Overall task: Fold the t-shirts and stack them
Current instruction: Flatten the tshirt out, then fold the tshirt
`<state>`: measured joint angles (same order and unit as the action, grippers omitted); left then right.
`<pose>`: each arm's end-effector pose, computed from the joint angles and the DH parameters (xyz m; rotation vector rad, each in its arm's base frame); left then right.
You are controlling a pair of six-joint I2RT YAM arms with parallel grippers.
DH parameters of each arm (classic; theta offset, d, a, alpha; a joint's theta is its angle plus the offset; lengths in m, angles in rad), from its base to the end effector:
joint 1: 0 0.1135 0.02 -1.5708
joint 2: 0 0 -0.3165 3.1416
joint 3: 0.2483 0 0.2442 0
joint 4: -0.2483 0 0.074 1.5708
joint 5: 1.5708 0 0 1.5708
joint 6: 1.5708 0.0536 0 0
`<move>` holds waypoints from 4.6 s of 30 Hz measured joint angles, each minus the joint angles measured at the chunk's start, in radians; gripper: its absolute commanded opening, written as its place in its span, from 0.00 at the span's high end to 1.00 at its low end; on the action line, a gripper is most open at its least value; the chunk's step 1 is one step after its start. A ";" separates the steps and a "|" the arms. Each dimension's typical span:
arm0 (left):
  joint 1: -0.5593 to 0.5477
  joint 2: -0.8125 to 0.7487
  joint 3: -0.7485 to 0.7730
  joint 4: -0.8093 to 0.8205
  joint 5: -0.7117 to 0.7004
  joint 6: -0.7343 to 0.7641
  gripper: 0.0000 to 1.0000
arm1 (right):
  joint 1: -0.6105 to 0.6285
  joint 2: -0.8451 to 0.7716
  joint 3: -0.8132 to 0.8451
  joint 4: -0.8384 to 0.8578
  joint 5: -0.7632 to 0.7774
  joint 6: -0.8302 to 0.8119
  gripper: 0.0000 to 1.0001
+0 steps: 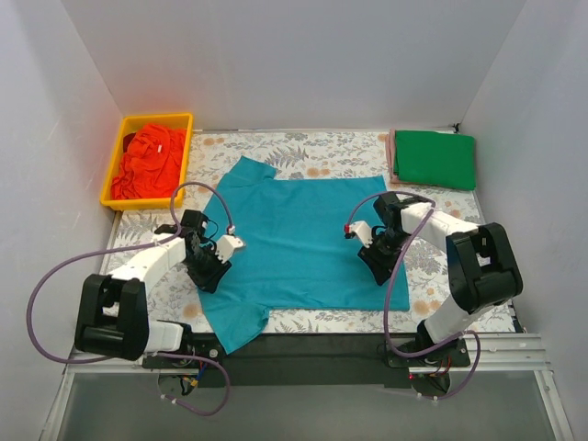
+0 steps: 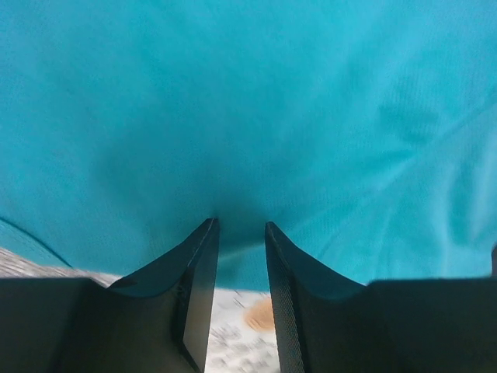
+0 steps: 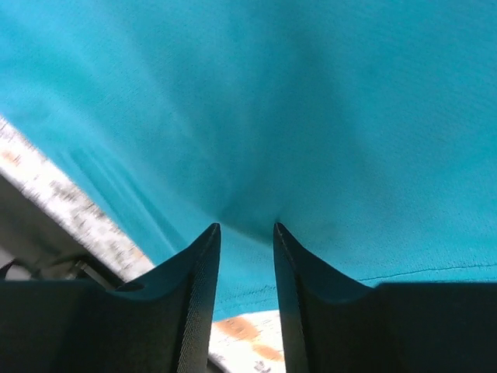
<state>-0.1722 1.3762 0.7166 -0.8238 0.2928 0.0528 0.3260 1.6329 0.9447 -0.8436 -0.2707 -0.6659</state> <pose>0.1881 -0.0484 0.2016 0.3606 3.0173 -0.4552 0.2469 0.0986 0.1998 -1.4499 2.6628 0.3969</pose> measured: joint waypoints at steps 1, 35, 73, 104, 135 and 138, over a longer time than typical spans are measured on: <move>0.000 -0.027 -0.016 -0.029 0.000 0.009 0.70 | 0.004 -0.011 -0.010 -0.027 -0.008 -0.010 0.54; 0.101 0.690 0.986 0.321 0.130 -0.532 0.52 | -0.241 0.580 0.918 0.238 0.068 0.383 0.55; 0.079 1.126 1.360 0.431 0.060 -0.537 0.55 | -0.248 0.698 0.955 0.303 -0.009 0.341 0.99; 0.064 0.665 0.993 0.493 0.185 -0.459 1.00 | -0.286 0.500 0.887 0.237 -0.070 0.256 0.99; 0.061 0.040 0.324 0.433 0.192 -0.335 1.00 | -0.313 0.114 0.399 0.216 -0.185 0.108 0.99; 0.061 0.007 0.251 0.425 0.188 -0.325 1.00 | -0.313 0.113 0.376 0.214 -0.180 0.090 0.99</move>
<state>-0.1112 1.3834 0.9676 -0.3988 0.4812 -0.2718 0.0132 1.7454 1.3209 -0.6296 -0.4507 -0.5758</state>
